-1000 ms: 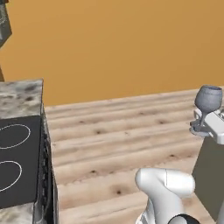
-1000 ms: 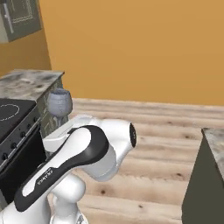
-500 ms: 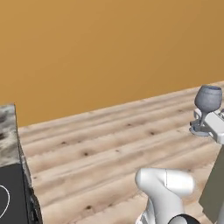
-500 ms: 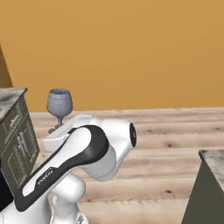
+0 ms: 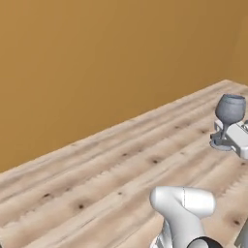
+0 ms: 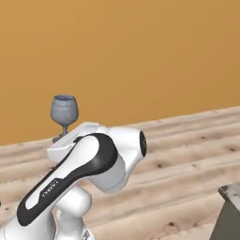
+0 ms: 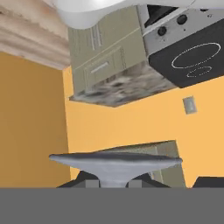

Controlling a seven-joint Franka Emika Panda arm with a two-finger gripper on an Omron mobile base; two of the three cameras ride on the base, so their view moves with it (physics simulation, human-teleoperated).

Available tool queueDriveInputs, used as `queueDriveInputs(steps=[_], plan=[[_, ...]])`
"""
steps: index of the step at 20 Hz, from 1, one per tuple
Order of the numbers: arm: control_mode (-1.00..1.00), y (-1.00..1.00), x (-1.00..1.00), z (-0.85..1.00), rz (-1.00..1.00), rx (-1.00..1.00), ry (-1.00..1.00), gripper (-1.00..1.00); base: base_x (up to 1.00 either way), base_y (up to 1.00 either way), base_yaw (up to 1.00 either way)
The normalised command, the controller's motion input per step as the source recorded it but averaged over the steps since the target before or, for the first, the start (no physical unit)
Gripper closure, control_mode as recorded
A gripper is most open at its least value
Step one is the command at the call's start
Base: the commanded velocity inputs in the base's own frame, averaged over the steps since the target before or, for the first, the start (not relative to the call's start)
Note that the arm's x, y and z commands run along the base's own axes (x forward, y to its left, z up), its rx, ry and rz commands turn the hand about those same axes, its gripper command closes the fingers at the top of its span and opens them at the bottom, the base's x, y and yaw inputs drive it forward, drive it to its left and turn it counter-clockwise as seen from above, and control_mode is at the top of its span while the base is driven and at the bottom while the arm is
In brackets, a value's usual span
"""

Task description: Retrieve the wine glasses from the counter and place one next to each plate.

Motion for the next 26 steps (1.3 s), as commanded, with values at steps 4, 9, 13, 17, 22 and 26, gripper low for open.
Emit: queueDriveInputs(steps=[4,9,13,17,22,26], plan=[[1.0,0.0,0.0,0.0,0.0,0.0,0.0,1.0,1.0,0.58,-0.57],[1.0,0.0,0.0,0.0,0.0,0.0,0.0,1.0,1.0,0.86,-0.64],[1.0,0.0,0.0,0.0,0.0,0.0,0.0,1.0,1.0,0.86,-0.62],[1.0,0.0,0.0,0.0,0.0,0.0,0.0,1.0,1.0,0.9,-0.6],[1.0,0.0,0.0,0.0,0.0,0.0,0.0,1.0,1.0,0.95,-0.59],[1.0,0.0,0.0,0.0,0.0,0.0,0.0,1.0,1.0,0.96,-0.59]])
